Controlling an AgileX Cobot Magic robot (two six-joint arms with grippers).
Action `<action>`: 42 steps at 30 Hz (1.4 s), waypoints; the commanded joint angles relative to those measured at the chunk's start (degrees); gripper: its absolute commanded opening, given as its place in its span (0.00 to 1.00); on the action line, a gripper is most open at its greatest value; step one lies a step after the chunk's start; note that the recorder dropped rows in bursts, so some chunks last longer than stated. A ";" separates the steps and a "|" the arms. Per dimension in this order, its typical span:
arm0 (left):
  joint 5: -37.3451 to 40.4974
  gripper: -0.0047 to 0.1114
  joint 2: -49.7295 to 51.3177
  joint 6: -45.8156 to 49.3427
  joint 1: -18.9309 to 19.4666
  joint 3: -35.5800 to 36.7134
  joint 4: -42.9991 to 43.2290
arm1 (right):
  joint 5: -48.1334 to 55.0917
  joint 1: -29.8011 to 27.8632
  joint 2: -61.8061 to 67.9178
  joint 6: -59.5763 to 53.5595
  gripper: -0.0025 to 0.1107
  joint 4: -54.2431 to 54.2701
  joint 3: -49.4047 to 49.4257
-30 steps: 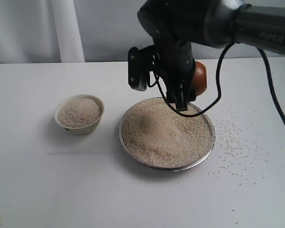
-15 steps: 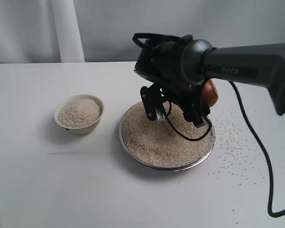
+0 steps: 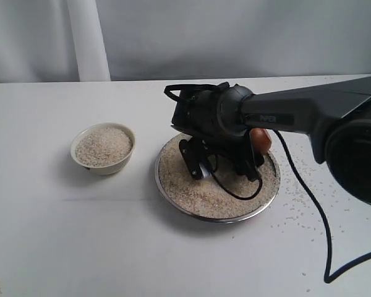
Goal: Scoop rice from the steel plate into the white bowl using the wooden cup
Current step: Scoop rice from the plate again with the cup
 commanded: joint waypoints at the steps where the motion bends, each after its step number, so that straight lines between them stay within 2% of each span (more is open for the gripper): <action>1: -0.37 0.04 0.04 -0.20 -0.27 0.11 -0.24 | -2.29 0.22 0.48 -0.02 0.02 -0.31 0.13; 12: -0.37 0.04 0.04 -0.20 -0.27 0.11 -0.24 | -8.52 0.22 0.99 -0.02 0.02 6.20 0.13; 17: -0.37 0.04 0.04 -0.20 -0.27 0.11 -0.24 | -13.21 0.22 0.99 -0.42 0.02 13.15 0.13; 31: -0.37 0.04 0.04 -0.20 -0.27 0.11 -0.24 | -15.12 0.00 0.99 0.17 0.02 19.51 0.13; 42: -0.37 0.04 0.04 -0.20 -0.27 0.11 -0.24 | -17.21 -2.00 0.99 -0.18 0.02 28.62 0.13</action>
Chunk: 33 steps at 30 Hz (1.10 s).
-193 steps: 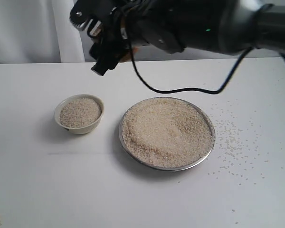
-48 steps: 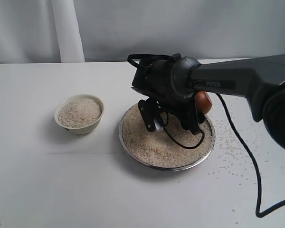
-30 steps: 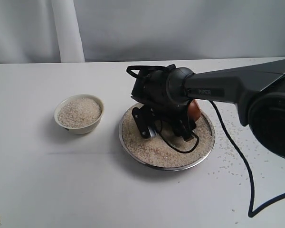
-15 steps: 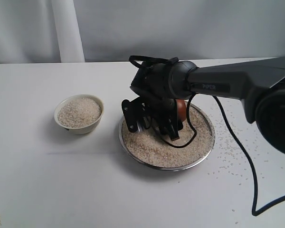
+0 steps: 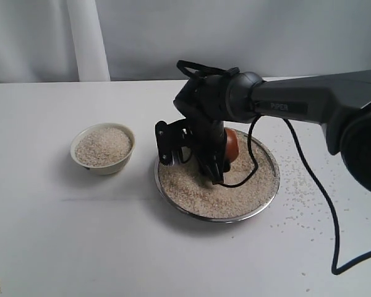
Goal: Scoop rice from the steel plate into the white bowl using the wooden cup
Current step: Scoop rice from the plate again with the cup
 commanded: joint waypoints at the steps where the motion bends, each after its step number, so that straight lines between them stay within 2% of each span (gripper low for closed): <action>1: -0.37 0.04 0.04 -0.20 -0.27 0.11 -0.24 | -2.54 -0.86 2.28 0.31 0.02 8.85 1.27; 7: -0.37 0.04 0.04 -0.20 -0.27 0.11 -0.24 | -5.19 -0.95 2.01 0.43 0.02 8.83 4.87; 14: -0.37 0.04 0.04 -0.20 -0.27 0.11 -0.24 | -15.63 -1.02 0.39 2.59 0.02 10.83 10.98; 33: -0.37 0.04 0.04 -0.20 -0.27 0.11 -0.24 | -36.41 -9.49 -11.72 3.74 0.02 18.90 29.82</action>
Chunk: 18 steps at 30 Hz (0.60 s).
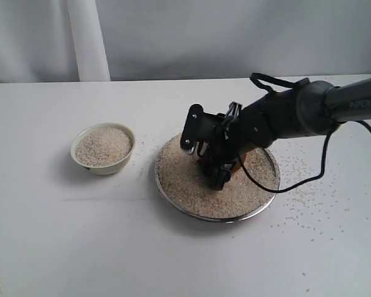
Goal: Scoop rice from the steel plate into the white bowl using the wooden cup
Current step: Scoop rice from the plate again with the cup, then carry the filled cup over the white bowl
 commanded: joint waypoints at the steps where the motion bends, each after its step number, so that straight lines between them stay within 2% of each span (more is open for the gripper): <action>1: -0.37 0.04 0.04 -0.20 -0.27 0.11 -0.24 | -0.26 -0.96 -0.95 -0.65 0.02 2.24 4.09; 18: -0.37 0.04 0.04 -0.20 -0.27 0.11 -0.24 | -7.80 -0.96 -13.18 -0.65 0.02 9.73 3.98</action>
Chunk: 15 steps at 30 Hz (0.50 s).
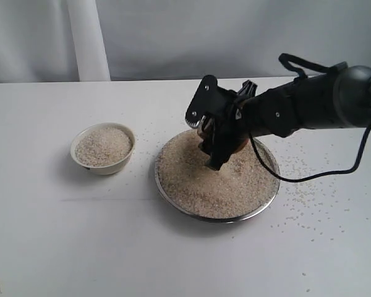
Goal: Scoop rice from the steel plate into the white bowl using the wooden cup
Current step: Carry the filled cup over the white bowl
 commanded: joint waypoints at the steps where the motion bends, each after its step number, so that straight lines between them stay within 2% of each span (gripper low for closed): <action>1: -0.37 0.04 0.04 -0.20 -0.27 0.11 -0.24 | -1.75 -0.34 -4.42 -0.40 0.02 2.18 -0.39; 7: -0.37 0.04 0.04 -0.20 -0.27 0.11 -0.24 | 2.66 1.50 -5.97 -0.40 0.02 8.49 -6.82; 10: -0.37 0.04 0.04 -0.20 -0.27 0.11 -0.24 | 4.31 6.18 -5.13 -0.64 0.02 8.34 -13.08; 15: -0.37 0.04 0.04 -0.20 -0.27 0.11 -0.24 | 14.30 12.47 2.34 -0.64 0.02 8.05 -28.66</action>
